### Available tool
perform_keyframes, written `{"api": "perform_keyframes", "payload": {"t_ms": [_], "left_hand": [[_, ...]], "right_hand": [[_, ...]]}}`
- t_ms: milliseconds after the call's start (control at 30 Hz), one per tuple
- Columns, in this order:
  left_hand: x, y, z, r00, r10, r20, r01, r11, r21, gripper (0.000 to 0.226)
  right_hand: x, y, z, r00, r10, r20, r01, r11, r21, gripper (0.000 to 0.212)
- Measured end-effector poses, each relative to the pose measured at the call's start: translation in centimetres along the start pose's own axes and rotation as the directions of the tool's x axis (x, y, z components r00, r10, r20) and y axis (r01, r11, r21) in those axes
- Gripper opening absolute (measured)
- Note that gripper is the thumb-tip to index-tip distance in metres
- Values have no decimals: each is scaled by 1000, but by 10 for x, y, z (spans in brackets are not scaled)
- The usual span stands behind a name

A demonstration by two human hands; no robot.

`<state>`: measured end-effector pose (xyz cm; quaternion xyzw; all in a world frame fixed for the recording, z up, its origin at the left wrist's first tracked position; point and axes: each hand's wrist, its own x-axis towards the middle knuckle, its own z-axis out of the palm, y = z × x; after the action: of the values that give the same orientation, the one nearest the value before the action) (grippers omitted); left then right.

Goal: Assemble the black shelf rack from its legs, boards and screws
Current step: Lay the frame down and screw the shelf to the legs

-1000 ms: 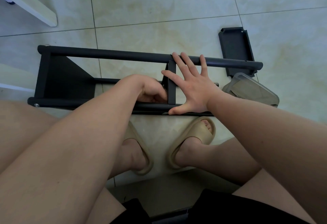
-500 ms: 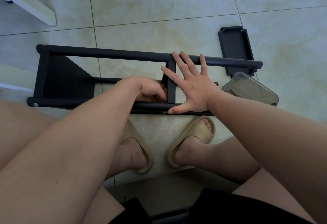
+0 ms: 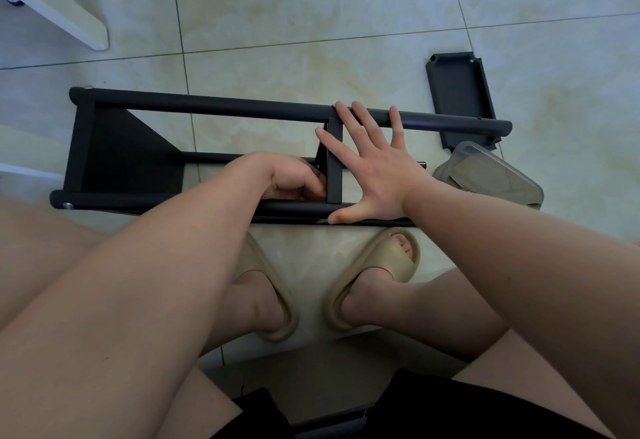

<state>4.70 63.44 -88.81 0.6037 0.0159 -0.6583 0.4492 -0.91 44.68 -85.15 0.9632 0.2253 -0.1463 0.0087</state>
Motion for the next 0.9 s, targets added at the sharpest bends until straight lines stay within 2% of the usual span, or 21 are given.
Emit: {"api": "perform_keyframes", "payload": {"t_ms": [167, 267, 333, 433, 667, 900], "left_hand": [[-3, 1, -3, 993, -90, 75, 87, 995, 40, 25], [-3, 3, -2, 999, -32, 12, 31, 998, 50, 31], [-4, 4, -1, 1000, 1, -25, 1, 999, 51, 23], [-3, 4, 1, 998, 11, -62, -7, 998, 58, 34], [-1, 1, 1, 999, 28, -29, -27, 999, 35, 30], [-1, -1, -2, 1000, 1, -14, 1, 994, 112, 21]], "right_hand": [[0, 0, 1, 1000, -2, -6, 1, 1000, -7, 124], [0, 0, 1, 1000, 1, -8, -1, 1000, -7, 125], [1, 0, 1, 1000, 2, -8, -2, 1000, -4, 125], [0, -1, 0, 1000, 2, -9, -2, 1000, -3, 125], [1, 0, 0, 1000, 3, -3, -3, 1000, -9, 125], [0, -1, -1, 1000, 4, 2, -4, 1000, -8, 125]]}}
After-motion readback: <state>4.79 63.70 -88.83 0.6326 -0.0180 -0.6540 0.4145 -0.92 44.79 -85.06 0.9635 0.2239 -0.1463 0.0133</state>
